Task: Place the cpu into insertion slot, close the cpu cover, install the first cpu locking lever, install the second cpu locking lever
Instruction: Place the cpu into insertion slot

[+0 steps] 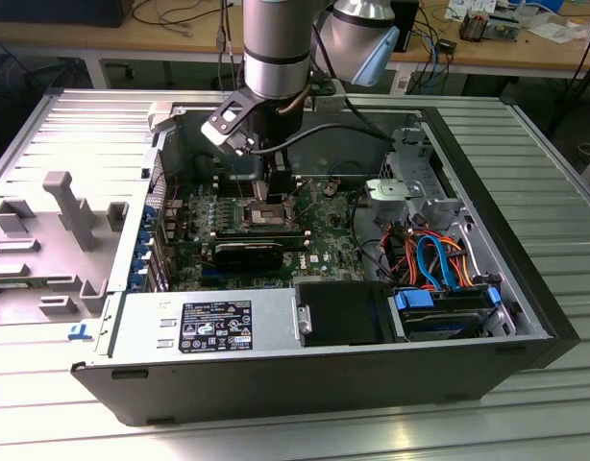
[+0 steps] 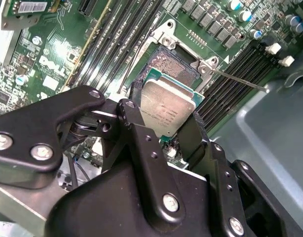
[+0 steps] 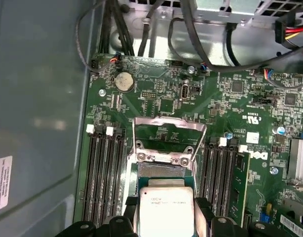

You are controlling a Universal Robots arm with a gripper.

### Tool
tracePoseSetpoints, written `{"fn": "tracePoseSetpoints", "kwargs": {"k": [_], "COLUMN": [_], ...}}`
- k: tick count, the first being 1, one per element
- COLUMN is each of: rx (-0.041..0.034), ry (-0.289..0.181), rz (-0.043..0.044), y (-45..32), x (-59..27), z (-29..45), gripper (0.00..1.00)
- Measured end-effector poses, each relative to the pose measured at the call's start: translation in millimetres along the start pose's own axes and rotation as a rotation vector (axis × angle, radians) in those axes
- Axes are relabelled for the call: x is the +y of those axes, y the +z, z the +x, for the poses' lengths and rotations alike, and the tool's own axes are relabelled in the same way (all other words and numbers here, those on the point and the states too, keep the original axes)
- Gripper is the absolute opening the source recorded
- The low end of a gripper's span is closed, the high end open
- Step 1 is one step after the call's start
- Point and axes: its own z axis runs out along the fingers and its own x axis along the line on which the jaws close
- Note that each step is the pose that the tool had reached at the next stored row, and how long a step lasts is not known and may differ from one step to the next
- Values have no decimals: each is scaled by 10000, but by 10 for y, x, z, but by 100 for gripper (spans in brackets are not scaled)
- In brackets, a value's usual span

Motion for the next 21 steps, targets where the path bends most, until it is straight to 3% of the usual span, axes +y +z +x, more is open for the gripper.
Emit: {"fn": "tracePoseSetpoints", "kwargs": {"k": [16,18,21], "rx": [-49,-51,-60], "ry": [2115,2059,1212], "rz": [-6,-6,-3], "y": [31,39,74], "x": [3,3,5], "z": [-1,-2,-2], "gripper": [54,54,54]}}
